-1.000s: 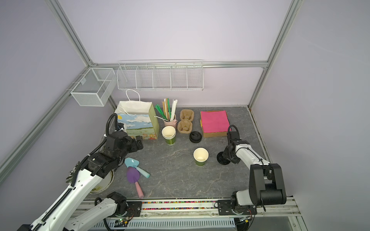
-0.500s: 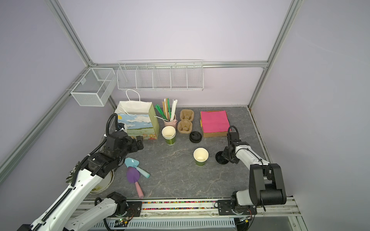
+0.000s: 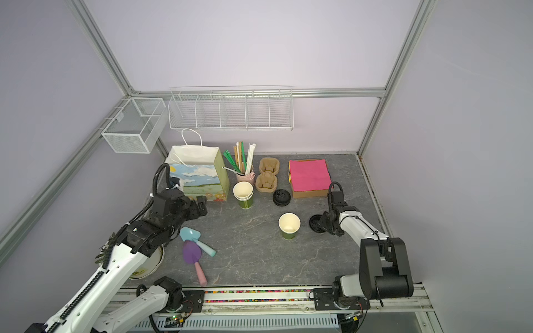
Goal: Pack the takeout coffee
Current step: 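Grasp the black lid by its rim with the right gripper and lift, then tilt the lid upright with the right gripper while the left gripper reaches toward it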
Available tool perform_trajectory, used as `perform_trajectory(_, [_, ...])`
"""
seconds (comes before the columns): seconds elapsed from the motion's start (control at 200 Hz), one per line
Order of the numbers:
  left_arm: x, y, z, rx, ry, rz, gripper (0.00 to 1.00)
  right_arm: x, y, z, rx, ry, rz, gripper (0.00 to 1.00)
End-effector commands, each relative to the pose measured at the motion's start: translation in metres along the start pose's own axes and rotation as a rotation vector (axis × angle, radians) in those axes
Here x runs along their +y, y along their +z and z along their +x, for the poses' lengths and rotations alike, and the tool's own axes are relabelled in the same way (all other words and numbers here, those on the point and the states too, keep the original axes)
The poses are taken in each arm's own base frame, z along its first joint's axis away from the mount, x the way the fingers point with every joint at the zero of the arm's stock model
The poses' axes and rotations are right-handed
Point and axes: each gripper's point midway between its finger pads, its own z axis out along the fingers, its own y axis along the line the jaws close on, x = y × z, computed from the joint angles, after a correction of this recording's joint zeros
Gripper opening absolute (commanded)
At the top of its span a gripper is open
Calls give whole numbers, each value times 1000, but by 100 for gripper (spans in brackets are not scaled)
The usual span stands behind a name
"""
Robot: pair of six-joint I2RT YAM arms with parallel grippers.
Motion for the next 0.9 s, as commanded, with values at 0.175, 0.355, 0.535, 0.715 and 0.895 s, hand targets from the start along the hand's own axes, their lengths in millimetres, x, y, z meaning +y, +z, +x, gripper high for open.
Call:
perform_trajectory(0.175, [-8,-7,-5,-24,0,66,100,11,-23,-1,-40,0,-90,12])
perform_trajectory(0.355, [-37,-19,-13,-24,-64,235,100,29,-65,-14,-146,-15,-219,11])
perform_trajectory(0.535, [-108,-34,-17,47,-266,654,99,52,-125,-24,-269,-30,-406,11])
perform_trajectory(0.715, [-168,-45,-14,163,-397,966,100,76,-177,-23,-352,-62,-616,10])
perform_trajectory(0.895, [-219,-67,-8,237,-374,1160,99,101,-201,-15,-354,-132,-790,10])
